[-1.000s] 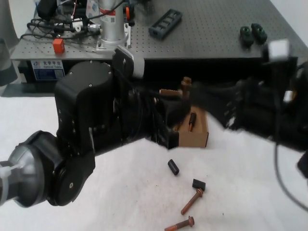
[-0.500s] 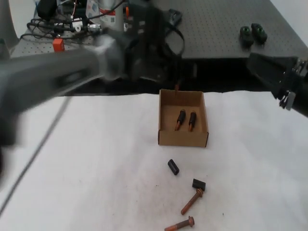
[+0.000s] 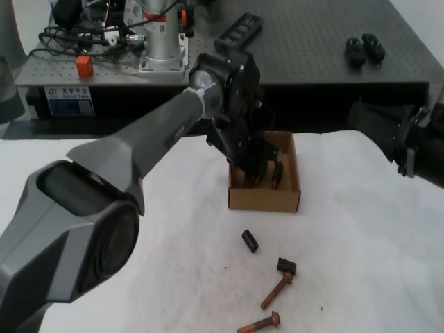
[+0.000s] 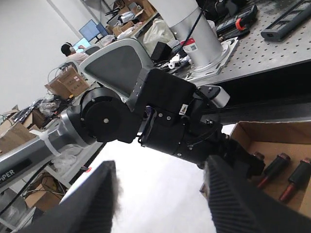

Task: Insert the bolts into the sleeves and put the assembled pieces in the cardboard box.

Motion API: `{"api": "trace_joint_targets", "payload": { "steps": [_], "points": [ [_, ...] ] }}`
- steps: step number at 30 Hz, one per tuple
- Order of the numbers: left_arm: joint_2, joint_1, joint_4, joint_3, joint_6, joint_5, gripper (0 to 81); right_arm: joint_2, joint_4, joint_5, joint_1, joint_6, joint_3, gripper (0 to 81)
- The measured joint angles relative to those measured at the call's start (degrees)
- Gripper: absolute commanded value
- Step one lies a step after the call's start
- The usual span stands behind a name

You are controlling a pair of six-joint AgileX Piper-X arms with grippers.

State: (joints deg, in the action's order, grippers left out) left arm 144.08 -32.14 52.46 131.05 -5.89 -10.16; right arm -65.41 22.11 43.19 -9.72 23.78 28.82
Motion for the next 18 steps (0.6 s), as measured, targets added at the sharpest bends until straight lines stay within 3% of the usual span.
{"api": "trace_joint_targets", "payload": {
  "steps": [3, 8, 11, 14, 18],
  "points": [
    [-0.74, 0.0, 1.37, 0.09, 0.19, -1.31, 34.5, 0.0, -1.05, -0.19, 0.0, -0.64, 0.0, 40.8],
    [-6.78, 0.0, 6.78, -1.09, 3.86, 0.48, 24.2, -0.1, -12.74, -0.91, 0.2, -7.81, 2.09, 39.1],
    [-13.13, 0.16, 7.84, -5.37, 4.69, 3.82, 22.3, -1.38, -29.16, -6.54, 2.86, -19.43, 7.0, 39.1],
    [-20.75, 0.45, 5.89, -13.84, 3.81, 5.11, 22.3, -5.2, -43.5, -17.04, 7.78, -30.71, 13.6, 38.4],
    [-30.14, 0.63, -0.09, -32.13, 2.77, 5.53, 22.3, -14.31, -54.17, -25.6, 14.52, -38.25, 20.88, 34.1]
  ]
}}
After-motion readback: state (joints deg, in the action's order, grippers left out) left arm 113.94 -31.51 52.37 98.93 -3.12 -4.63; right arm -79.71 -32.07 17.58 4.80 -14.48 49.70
